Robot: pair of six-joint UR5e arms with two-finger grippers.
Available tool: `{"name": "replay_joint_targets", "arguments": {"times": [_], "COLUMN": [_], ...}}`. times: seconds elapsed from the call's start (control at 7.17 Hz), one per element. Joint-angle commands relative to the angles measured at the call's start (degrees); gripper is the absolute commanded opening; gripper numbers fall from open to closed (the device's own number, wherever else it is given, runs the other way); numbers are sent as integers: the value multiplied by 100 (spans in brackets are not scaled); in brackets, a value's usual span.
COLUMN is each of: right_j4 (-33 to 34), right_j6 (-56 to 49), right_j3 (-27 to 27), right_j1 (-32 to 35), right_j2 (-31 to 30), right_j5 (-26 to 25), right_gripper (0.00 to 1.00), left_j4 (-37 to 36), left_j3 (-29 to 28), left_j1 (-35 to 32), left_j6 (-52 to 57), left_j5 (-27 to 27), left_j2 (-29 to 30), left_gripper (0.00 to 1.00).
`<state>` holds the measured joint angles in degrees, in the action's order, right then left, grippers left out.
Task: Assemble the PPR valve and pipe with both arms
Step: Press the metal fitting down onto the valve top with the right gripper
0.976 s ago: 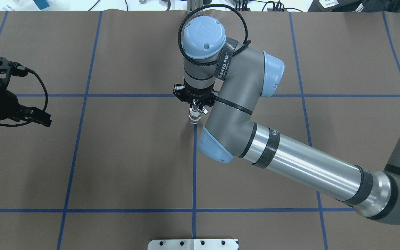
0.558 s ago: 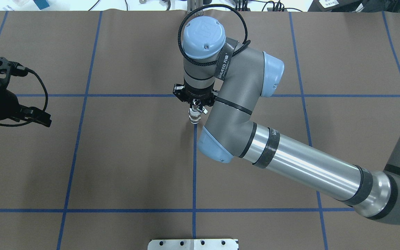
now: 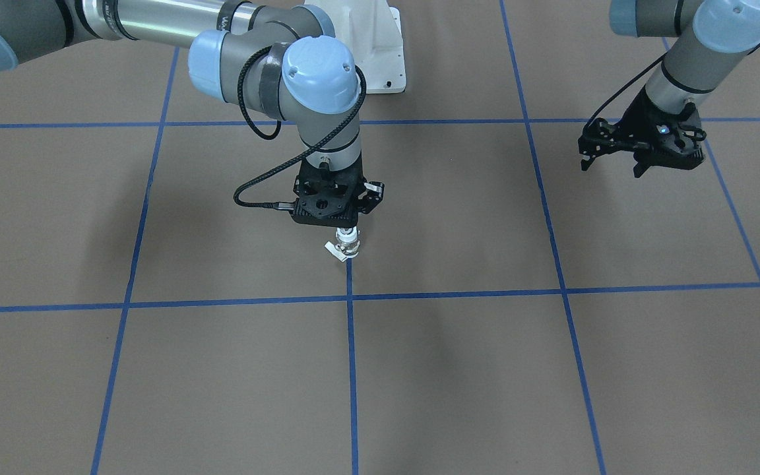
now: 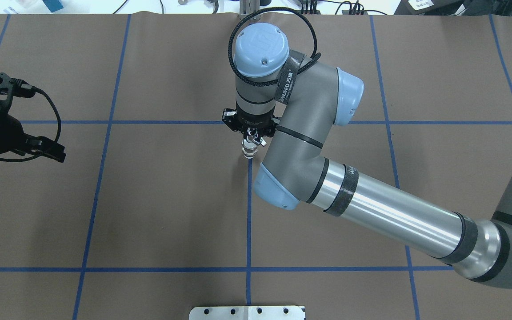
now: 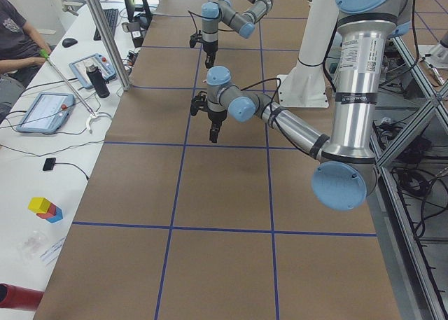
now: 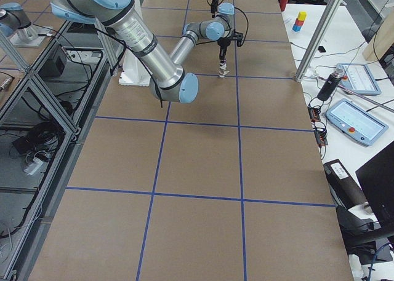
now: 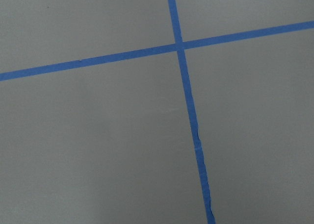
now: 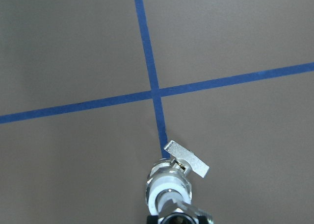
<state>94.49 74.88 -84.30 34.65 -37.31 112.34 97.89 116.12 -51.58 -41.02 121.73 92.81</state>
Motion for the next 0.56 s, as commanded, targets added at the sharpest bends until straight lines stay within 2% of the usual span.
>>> {"name": "replay_joint_targets", "arguments": {"times": [0.0, 0.28, 0.42], "right_j4": [-1, 8, 8], "right_j6": [0, 0, 0], "right_j3": [-8, -8, -51], "right_j1": [-2, -2, -2], "right_j2": [5, 5, 5], "right_j5": [-1, -1, -1], "right_gripper": [63, 63, 85], "left_j4": [-16, -24, -33], "left_j3": [33, 51, 60], "left_j1": [-10, -19, -36], "left_j6": [-3, -3, -3], "left_j5": [17, 18, 26], "left_j2": [0, 0, 0], "left_gripper": [99, 100, 100]}}
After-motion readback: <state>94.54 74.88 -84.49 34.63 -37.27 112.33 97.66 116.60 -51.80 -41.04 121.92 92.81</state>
